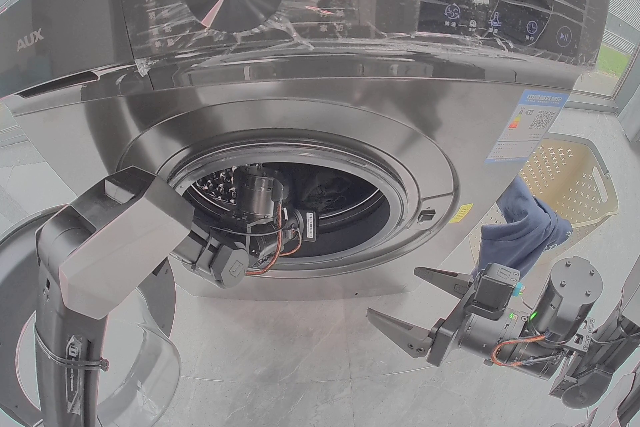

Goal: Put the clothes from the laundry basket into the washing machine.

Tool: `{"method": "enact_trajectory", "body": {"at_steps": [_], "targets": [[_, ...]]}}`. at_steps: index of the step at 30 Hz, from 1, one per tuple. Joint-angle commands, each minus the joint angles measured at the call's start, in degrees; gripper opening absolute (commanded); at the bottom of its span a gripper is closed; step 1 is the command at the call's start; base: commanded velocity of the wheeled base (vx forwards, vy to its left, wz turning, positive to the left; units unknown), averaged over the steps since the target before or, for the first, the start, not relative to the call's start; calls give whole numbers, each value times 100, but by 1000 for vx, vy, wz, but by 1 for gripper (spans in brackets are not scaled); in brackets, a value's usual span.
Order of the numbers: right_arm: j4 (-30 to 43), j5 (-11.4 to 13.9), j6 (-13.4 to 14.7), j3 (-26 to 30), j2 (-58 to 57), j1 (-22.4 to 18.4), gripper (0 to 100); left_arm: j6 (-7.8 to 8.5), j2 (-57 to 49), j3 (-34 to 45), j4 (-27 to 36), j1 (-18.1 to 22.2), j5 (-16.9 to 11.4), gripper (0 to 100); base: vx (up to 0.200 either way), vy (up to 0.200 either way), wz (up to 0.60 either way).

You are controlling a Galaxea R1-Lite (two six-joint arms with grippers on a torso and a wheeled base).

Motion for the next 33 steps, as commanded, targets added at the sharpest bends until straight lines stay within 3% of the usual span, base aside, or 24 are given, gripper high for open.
{"method": "enact_trajectory", "body": {"at_steps": [1, 7, 10, 13, 22, 23, 27, 33], "targets": [[1, 2, -1, -10, 7, -1, 100, 6, 240, -212, -7, 51, 24, 0, 0, 0, 0], [-8, 11, 8, -19, 42, -1, 100, -56, 407, -792, -95, 113, 112, 0, 0, 0, 0], [-8, 11, 8, -19, 50, -1, 100, -232, 627, -1407, -323, 174, 349, 0, 0, 0, 0], [-8, 11, 8, -19, 42, 8, 100, -399, 794, -1741, -561, 192, 384, 0, 0, 0, 0], [-8, 11, 8, -19, 50, -1, 100, -390, 1084, -2049, -842, 200, 402, 0, 0, 0, 0], [-8, 11, 8, -19, 50, -1, 100, -390, 1084, -2049, -842, 183, 393, 100, 0, 0, 0], [-8, 11, 8, -10, 50, -9, 100, -416, 1005, -1943, -798, 148, 411, 100, 0, 0, 0], [-8, 11, 8, -10, 50, -9, 100, -390, 284, -1038, -693, 16, 402, 100, 0, 0, 0]]}}
